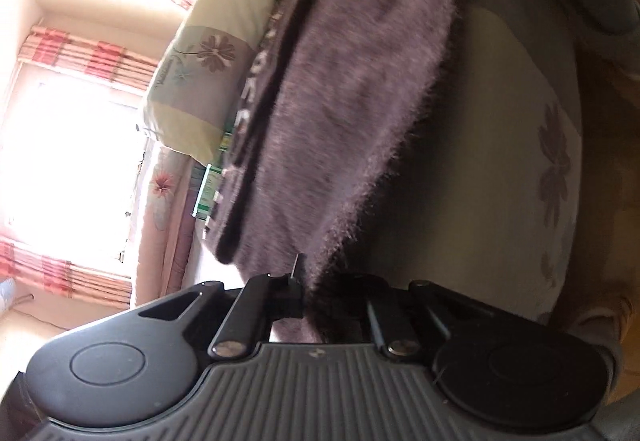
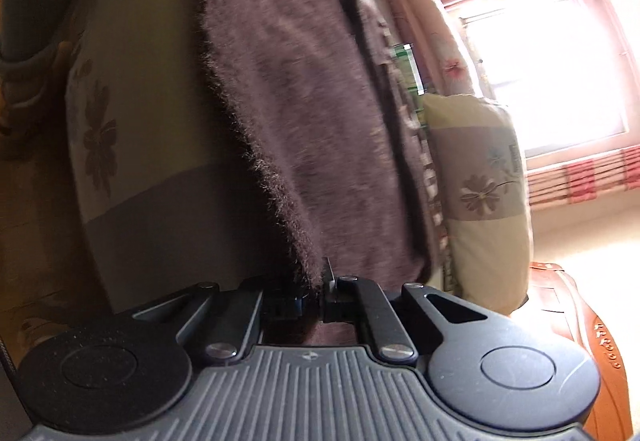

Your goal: Fold clothes

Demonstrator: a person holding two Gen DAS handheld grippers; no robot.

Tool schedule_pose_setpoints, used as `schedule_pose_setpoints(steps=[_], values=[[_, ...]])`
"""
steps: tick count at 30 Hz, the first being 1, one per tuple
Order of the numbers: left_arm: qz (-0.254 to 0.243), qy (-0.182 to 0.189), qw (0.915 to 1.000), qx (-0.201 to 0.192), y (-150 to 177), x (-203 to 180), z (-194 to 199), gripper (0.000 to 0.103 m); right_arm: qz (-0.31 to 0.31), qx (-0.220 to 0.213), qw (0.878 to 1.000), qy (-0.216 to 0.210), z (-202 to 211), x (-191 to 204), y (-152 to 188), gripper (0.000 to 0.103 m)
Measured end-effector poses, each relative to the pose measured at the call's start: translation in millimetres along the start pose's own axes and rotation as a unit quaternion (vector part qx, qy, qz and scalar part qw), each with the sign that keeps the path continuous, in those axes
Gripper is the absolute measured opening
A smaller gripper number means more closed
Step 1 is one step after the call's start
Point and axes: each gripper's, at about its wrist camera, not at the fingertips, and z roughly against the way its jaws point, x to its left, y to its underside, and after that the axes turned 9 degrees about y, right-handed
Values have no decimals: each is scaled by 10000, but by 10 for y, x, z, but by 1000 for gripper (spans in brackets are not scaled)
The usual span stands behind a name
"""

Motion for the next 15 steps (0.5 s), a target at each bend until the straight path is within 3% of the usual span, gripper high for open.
schedule_pose_setpoints(steps=[15], values=[[547, -173, 9977, -359, -262, 953, -219, 6, -548, -92, 9970, 545, -566, -847, -159, 8]])
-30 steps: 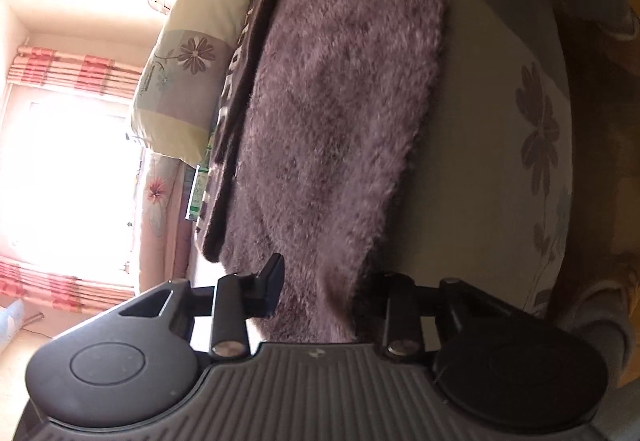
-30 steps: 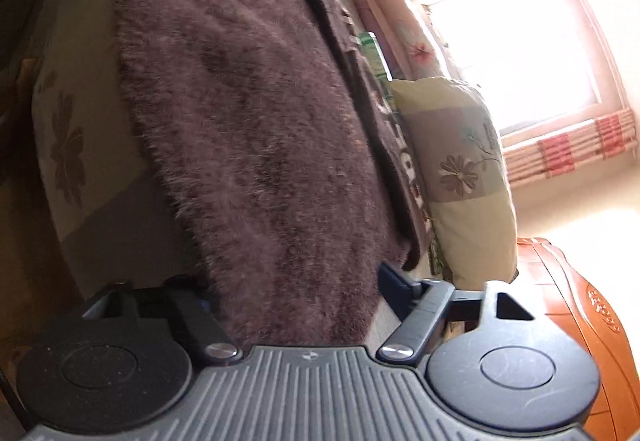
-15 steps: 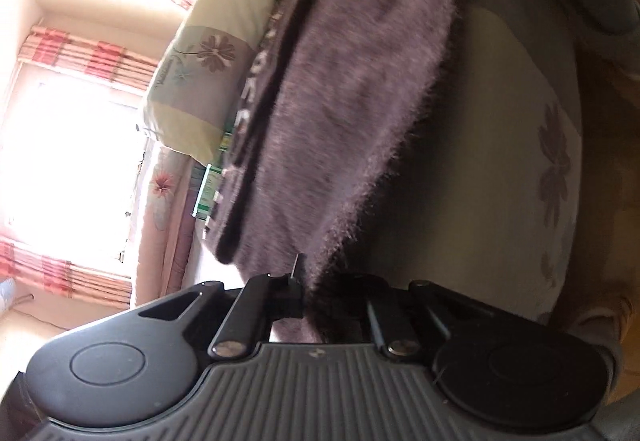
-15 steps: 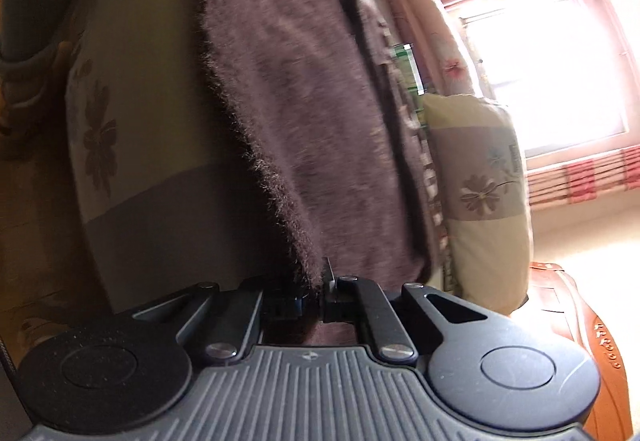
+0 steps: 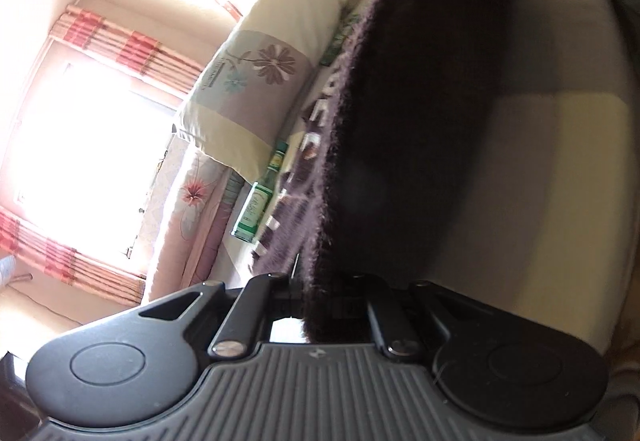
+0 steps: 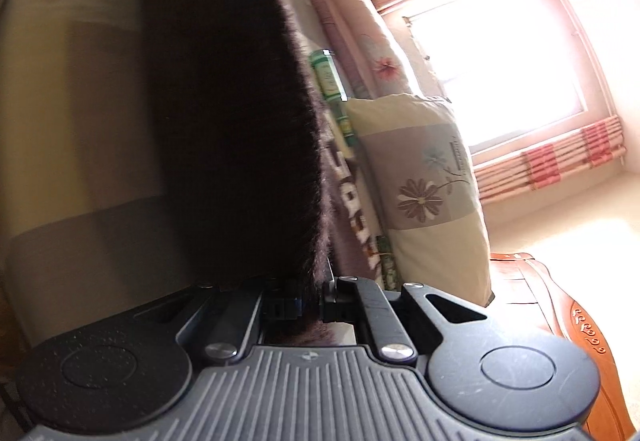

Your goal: Fold clothes

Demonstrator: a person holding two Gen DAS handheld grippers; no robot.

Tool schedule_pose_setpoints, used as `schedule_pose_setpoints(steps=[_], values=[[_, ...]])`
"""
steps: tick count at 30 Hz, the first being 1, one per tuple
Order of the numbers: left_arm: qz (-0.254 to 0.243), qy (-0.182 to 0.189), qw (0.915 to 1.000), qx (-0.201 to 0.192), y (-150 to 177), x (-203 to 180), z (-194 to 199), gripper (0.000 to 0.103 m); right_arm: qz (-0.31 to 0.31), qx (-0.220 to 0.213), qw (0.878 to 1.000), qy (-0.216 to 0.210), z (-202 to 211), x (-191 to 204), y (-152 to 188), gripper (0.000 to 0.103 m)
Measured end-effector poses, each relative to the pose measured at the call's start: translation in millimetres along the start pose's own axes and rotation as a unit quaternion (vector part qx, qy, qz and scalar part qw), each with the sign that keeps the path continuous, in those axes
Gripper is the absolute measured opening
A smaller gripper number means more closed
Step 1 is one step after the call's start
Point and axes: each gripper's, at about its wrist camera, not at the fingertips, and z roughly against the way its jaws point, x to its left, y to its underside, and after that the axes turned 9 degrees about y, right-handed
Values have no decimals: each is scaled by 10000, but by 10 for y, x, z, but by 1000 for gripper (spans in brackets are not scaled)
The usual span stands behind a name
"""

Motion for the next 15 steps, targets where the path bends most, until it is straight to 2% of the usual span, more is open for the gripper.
schedule_pose_setpoints(steps=[6, 15], values=[[280, -11, 9996, -21, -76, 360, -236, 6, -130, -1, 9996, 244, -499, -256, -124, 8], [777, 54, 9970, 21, -139, 904, -823, 6, -499, 56, 9979, 418, -1421, -557, -343, 8]])
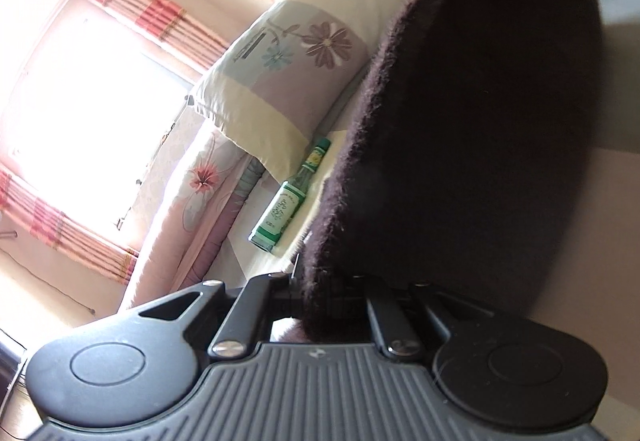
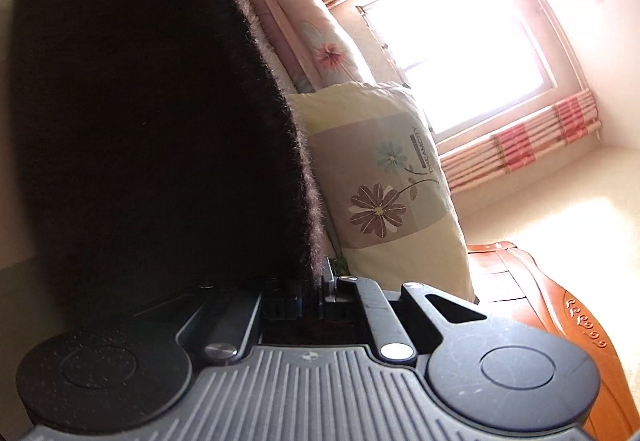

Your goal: Fold clothes

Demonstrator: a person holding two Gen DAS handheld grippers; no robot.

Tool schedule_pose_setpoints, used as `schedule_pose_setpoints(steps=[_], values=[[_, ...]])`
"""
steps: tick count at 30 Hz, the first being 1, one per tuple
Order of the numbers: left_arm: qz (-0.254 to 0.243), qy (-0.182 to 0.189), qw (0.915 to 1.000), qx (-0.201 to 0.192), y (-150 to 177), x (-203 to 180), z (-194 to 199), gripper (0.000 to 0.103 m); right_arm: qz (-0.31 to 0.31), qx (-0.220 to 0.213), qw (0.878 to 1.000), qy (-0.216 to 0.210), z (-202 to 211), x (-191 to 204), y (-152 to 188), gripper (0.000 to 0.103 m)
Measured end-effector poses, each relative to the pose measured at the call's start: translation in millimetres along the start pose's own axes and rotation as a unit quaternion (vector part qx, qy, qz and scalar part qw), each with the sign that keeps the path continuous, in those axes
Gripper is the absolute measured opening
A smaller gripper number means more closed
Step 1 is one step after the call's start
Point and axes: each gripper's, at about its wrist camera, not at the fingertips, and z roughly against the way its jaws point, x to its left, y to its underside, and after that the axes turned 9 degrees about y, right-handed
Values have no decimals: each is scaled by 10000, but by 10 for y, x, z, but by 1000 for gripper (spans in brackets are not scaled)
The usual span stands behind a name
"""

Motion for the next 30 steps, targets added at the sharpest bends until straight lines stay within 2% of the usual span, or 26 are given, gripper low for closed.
schedule_pose_setpoints(steps=[10, 16, 21, 22, 23, 26, 27, 28, 30], values=[[622, 289, 9975, 163, -103, 452, -863, 6, -200, 125, 9997, -111, -1073, 43, -76, 8], [775, 476, 9954, 290, -53, 586, -1352, 6, -356, 254, 9985, -316, -1689, 144, -93, 8], [861, 711, 9928, 424, -63, 610, -1772, 7, -481, 429, 9965, -538, -1959, 258, -48, 8], [935, 731, 9919, 446, -48, 614, -1815, 10, -505, 471, 9959, -591, -1999, 297, -40, 8], [1010, 751, 9909, 468, -33, 619, -1858, 16, -549, 514, 9952, -622, -2028, 335, -30, 10], [1359, 867, 9859, 441, -11, 687, -1913, 16, -819, 612, 9927, -638, -2027, 294, -5, 20], [1479, 923, 9837, 431, -12, 737, -1886, 16, -945, 633, 9914, -654, -2004, 229, -3, 28], [1596, 975, 9815, 420, -13, 787, -1858, 17, -1099, 641, 9895, -684, -1968, 158, 1, 32], [1650, 892, 9818, 299, -24, 862, -1748, 23, -1438, 624, 9847, -762, -1880, 12, 18, 40]])
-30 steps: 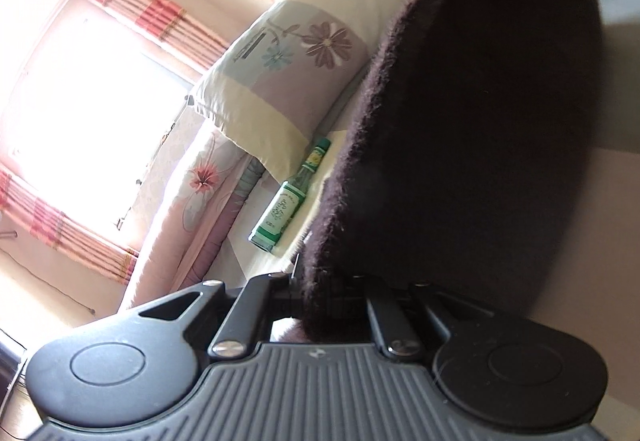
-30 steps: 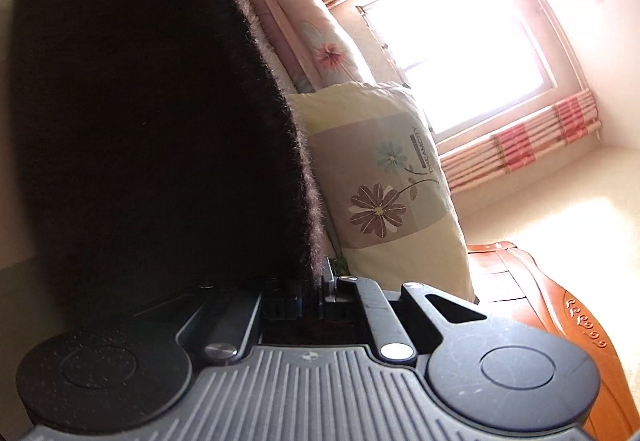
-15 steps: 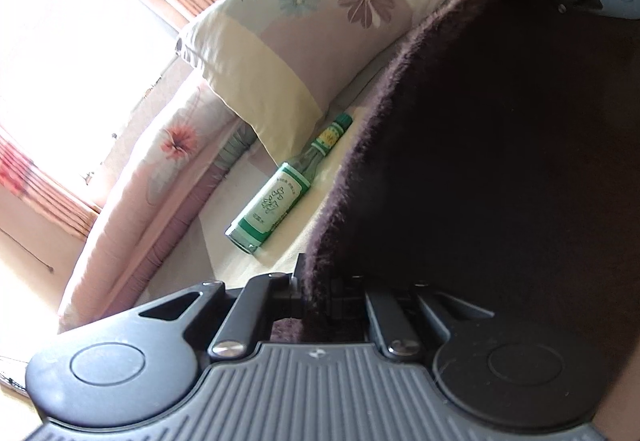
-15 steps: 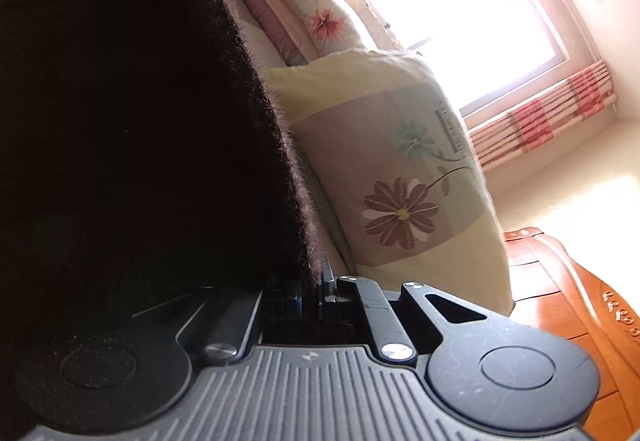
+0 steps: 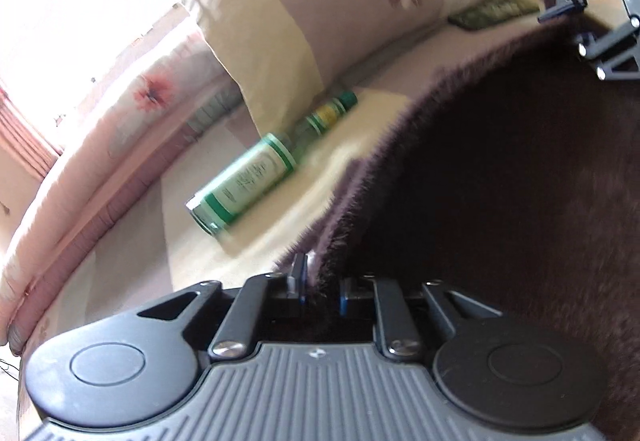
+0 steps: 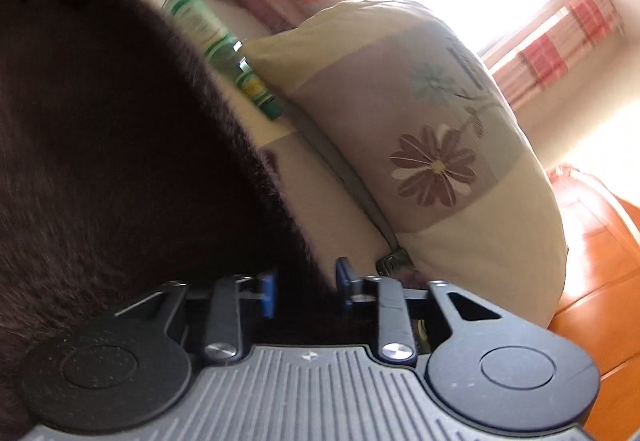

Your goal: Fold clothes

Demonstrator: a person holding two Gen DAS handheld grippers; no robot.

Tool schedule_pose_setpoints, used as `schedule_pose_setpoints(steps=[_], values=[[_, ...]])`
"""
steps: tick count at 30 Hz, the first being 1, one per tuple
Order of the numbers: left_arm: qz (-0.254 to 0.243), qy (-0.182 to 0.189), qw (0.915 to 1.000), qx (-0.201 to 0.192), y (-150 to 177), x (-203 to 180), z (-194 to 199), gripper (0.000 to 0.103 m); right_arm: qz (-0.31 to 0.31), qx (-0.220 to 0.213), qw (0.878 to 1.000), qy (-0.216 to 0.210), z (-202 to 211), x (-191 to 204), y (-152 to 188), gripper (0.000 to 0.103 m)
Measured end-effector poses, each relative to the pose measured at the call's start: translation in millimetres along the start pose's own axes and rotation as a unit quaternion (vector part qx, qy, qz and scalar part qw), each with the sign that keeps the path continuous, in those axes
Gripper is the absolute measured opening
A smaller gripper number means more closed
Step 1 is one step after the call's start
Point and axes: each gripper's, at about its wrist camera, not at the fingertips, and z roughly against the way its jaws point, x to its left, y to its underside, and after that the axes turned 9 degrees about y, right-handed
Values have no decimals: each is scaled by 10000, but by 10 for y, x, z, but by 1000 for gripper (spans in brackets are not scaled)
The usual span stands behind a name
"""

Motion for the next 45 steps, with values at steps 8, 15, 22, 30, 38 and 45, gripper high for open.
schedule_pose_setpoints(steps=[8, 15, 22, 30, 38, 45], values=[[697, -24, 9960, -564, -81, 214, 449, 41, -1031, -17, 9922, -706, 447, -333, 207, 58], [1485, 1478, 9774, -300, 508, -68, 538, 44, -1941, 458, 9679, -1529, 871, -316, 881, 68], [1838, 1491, 9714, -205, 606, 38, 511, 46, -2108, 285, 9627, -1673, 955, -529, 800, 68], [2197, 2040, 9526, -516, -8, 198, -47, 52, -2561, 330, 9506, -1724, -63, -630, 228, 68], [2905, 1797, 9381, -574, 198, 538, -619, 58, -3407, 885, 9206, -1688, -573, -807, 682, 58], [3089, 1615, 9340, -785, 264, 657, -283, 56, -3302, 482, 9225, -1941, 45, -908, 629, 68]])
